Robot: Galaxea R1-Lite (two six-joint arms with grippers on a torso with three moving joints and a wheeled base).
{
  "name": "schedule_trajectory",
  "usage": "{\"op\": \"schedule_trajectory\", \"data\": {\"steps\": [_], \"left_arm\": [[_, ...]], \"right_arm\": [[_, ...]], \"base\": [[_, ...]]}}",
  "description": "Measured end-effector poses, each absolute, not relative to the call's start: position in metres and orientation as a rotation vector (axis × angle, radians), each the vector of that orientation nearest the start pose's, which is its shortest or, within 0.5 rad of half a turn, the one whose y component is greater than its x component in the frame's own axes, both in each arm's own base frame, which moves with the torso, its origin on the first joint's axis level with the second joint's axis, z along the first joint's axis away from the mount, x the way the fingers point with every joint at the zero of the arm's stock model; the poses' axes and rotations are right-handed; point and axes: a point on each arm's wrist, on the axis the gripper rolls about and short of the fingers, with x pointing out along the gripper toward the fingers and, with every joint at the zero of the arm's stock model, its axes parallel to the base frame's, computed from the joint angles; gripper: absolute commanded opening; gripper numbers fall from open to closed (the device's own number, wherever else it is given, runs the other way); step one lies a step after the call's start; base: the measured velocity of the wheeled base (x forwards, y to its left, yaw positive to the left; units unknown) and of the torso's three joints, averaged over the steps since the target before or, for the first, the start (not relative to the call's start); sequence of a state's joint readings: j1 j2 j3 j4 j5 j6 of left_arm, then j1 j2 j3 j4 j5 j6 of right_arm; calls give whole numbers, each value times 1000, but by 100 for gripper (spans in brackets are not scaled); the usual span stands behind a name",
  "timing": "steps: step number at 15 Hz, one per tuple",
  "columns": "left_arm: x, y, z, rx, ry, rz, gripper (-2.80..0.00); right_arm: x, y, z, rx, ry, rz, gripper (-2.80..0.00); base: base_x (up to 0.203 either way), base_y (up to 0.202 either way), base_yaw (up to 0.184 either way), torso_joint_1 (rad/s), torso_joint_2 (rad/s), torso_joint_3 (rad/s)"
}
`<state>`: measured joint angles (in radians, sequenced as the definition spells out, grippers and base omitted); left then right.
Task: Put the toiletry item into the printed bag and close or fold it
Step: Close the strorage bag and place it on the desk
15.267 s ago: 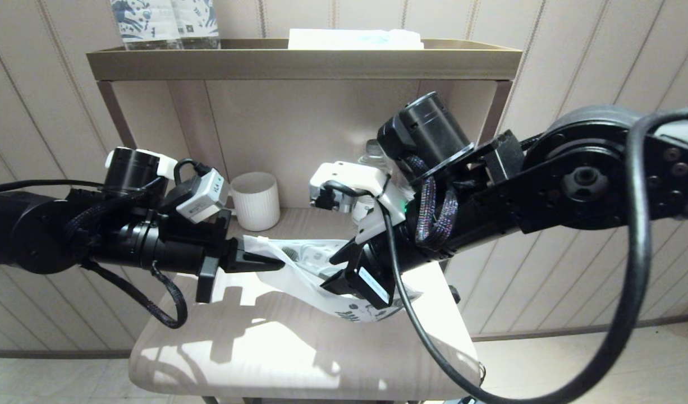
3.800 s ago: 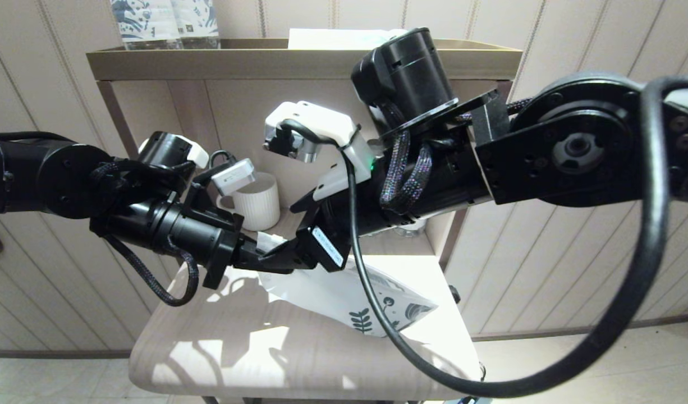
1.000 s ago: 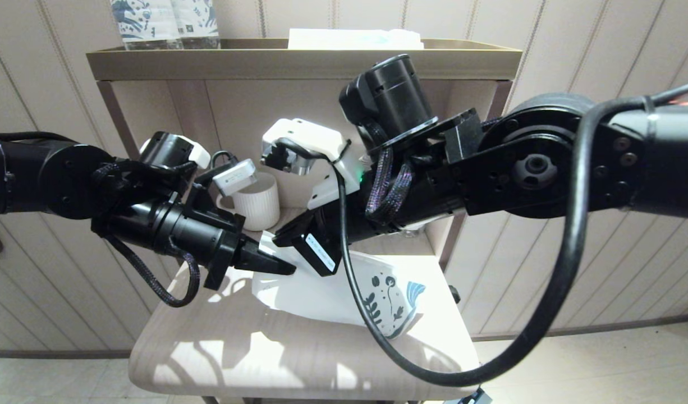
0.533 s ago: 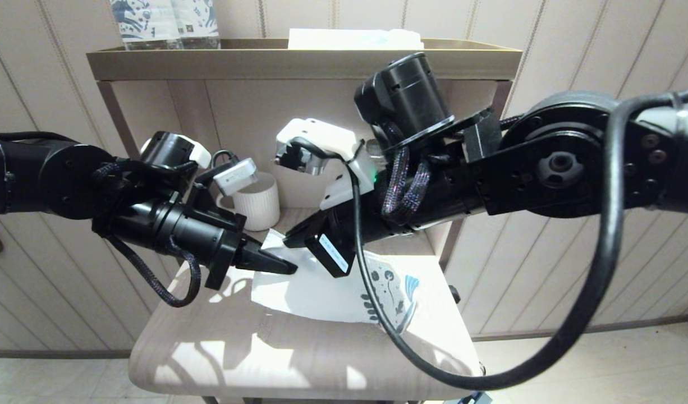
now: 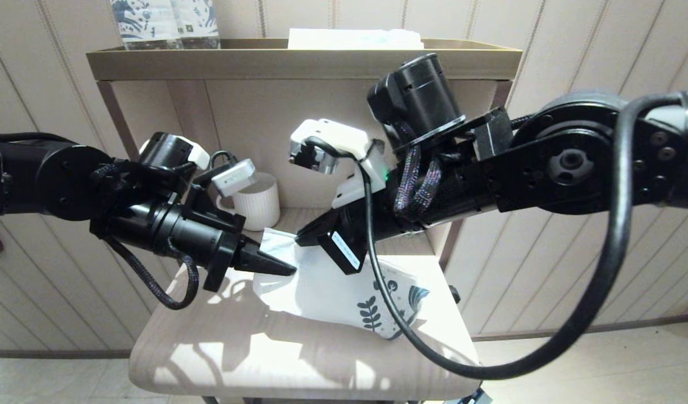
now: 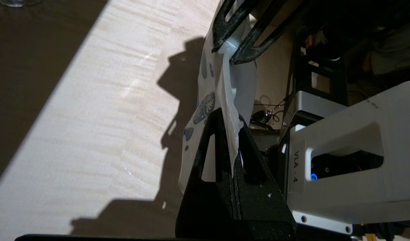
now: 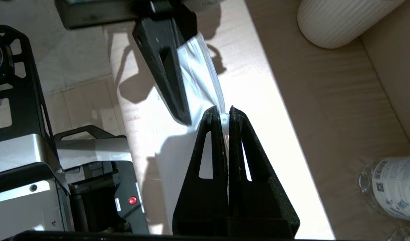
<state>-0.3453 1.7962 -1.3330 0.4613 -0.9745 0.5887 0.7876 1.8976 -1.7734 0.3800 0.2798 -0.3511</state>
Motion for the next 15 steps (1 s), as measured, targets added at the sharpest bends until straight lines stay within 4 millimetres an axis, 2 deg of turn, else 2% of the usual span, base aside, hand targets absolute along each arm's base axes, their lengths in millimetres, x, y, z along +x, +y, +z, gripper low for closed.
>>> {"op": "schedule_trajectory", "data": {"steps": [9, 15], "left_arm": [[285, -122, 214, 167, 526, -1433, -280], [284, -122, 215, 168, 524, -1432, -280]], "right_arm": [[250, 232, 282, -423, 346, 1093, -280], [245, 205, 269, -404, 362, 1062, -280]], "base": [[0, 0, 0, 0, 0, 0], [0, 0, 0, 0, 0, 0]]}}
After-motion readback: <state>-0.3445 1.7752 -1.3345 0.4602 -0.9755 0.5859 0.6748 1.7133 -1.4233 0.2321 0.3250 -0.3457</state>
